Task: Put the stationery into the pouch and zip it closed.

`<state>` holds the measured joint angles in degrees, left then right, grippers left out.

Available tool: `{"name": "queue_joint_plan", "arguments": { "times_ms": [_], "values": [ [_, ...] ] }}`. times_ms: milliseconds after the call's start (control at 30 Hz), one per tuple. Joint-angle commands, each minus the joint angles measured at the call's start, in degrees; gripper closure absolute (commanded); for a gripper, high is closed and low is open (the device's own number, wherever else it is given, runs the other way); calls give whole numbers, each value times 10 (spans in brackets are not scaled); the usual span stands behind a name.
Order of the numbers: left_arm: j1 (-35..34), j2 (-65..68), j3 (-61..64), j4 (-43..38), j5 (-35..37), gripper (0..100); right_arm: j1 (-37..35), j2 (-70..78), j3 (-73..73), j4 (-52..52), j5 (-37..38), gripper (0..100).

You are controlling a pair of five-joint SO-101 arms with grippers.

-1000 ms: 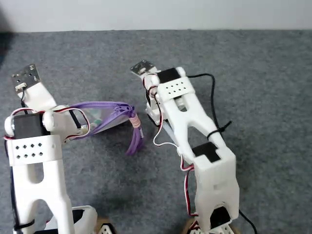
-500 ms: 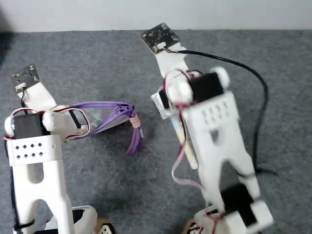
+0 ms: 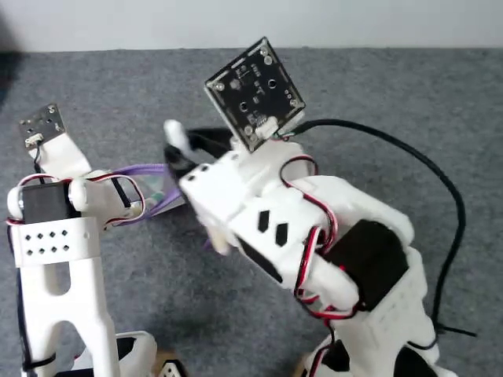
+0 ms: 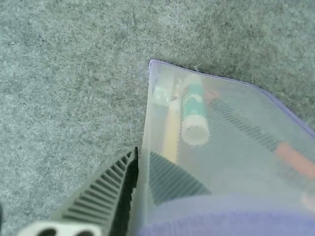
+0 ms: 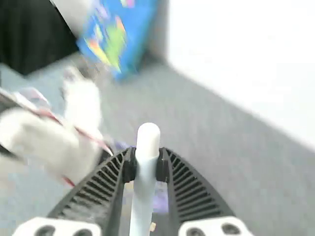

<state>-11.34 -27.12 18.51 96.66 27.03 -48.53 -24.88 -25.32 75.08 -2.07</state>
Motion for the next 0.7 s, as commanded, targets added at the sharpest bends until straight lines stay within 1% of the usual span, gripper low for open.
{"name": "queue_joint_plan", "arguments": {
  "times_ms": [0,133,267,500,600,667],
  "values": [
    [4,11,20,8,5,987,-17,-5,11,-106,-2,991],
    [4,11,20,8,5,987,-17,12,32,-194,41,991],
    [4,11,20,9,5,987,-17,35,41,-253,58,991],
    [4,11,20,9,5,987,-15,80,49,-283,58,991],
    [4,11,20,9,5,987,-4,89,58,-256,62,991],
    [4,11,20,9,5,987,1,90,76,-233,91,991]
  ]
}}
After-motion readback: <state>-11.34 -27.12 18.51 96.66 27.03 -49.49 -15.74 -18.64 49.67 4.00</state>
